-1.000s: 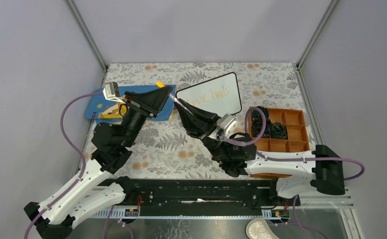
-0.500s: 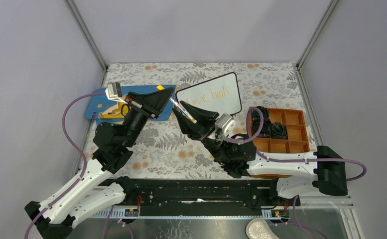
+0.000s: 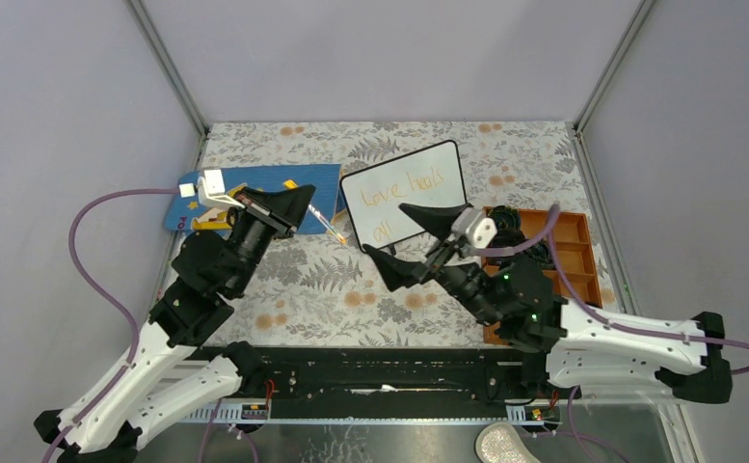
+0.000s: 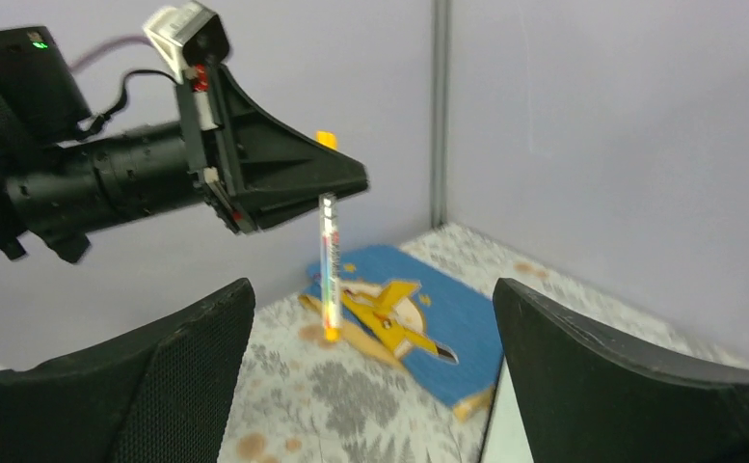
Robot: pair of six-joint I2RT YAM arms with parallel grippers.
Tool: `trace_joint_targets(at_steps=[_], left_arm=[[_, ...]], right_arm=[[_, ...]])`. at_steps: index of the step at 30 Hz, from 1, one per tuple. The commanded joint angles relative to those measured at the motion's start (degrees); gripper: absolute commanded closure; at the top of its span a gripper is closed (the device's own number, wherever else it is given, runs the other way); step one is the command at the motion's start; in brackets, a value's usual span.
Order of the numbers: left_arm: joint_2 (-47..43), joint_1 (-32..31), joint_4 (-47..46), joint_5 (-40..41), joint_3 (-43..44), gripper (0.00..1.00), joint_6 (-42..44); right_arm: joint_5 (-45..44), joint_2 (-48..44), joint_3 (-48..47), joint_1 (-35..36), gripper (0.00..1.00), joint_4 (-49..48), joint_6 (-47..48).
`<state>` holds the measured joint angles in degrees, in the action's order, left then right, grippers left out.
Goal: Write a sentence on the whiteboard
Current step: Place the whiteboard marker at the center of the board.
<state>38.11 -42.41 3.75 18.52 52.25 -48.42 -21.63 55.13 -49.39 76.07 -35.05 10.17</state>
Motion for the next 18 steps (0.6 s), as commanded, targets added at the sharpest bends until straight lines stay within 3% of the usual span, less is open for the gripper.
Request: trace_joint_targets(at_steps=[1, 6, 18], left_arm=[[1.21, -0.18, 14.82, 8.12, 0.36, 1.00, 9.23], [7.75, -0.21, 18.51, 5.69, -0.86, 1.00, 12.19], [27.04, 2.98, 23.15, -2.10, 2.29, 1.00, 13.55]], right_arm=[[-11.77, -7.65, 5.43, -0.05, 0.00, 12.39, -4.68], [-23.35, -12.18, 9.81, -0.13, 0.00, 17.63, -7.19], [-27.56, -8.47, 12.01, -0.13, 0.00, 23.40, -14.40]])
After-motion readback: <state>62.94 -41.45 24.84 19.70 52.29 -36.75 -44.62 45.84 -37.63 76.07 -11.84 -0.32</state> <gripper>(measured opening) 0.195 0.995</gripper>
